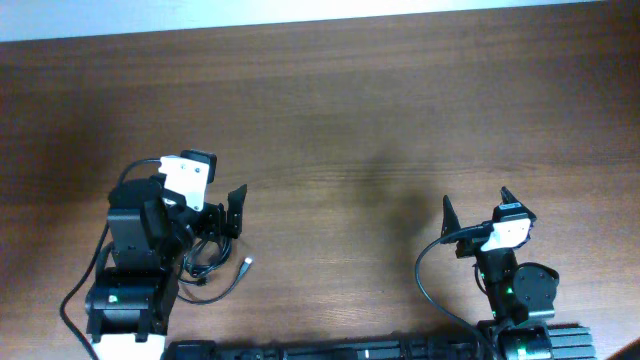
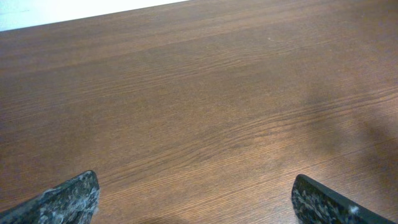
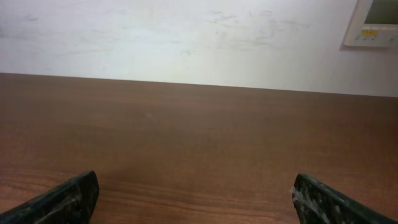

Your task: Untangle cables

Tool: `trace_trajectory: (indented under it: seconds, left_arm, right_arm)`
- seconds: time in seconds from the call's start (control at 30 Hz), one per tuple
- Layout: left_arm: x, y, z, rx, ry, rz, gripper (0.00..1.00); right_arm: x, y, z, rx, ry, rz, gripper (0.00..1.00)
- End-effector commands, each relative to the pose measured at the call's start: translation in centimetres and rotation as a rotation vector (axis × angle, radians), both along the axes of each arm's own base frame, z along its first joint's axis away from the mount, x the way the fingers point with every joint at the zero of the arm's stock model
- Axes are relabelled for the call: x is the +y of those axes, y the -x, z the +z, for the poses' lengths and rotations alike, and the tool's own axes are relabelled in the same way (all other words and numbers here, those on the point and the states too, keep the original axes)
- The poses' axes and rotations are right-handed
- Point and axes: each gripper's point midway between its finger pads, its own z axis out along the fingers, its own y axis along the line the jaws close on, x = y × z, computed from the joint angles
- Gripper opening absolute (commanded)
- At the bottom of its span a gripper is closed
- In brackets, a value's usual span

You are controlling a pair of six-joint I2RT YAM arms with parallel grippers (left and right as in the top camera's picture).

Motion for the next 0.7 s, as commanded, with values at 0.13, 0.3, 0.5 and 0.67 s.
trace_trajectory:
  seconds: [0.13, 0.3, 0.5, 0.67]
  left_arm:
    - [-0.1, -0.2, 1.3, -0.032, -0.006, -0.019, 0.99]
    - [-0.3, -0.3, 1.3, -0.027, 0.002, -0.03, 0.99]
    - [-1.0, -1.4, 1.4, 0.004, 0.019, -0.061, 0.99]
    - [-1.4, -2.1, 1.1, 0.04, 0.033, -0.081, 0.99]
  right_arm:
    - [-0.2, 0.0, -0.4, 0.012, -0.003, -0.012, 0.99]
    - [-0.2, 0.0, -0.4, 0.012, -0.003, -0.012, 0.99]
    - [-0.2, 0.0, -0.4, 0.012, -0.003, -0.012, 0.99]
    - [-0.2, 0.0, -0.4, 0.012, -0.003, -0.012, 0.99]
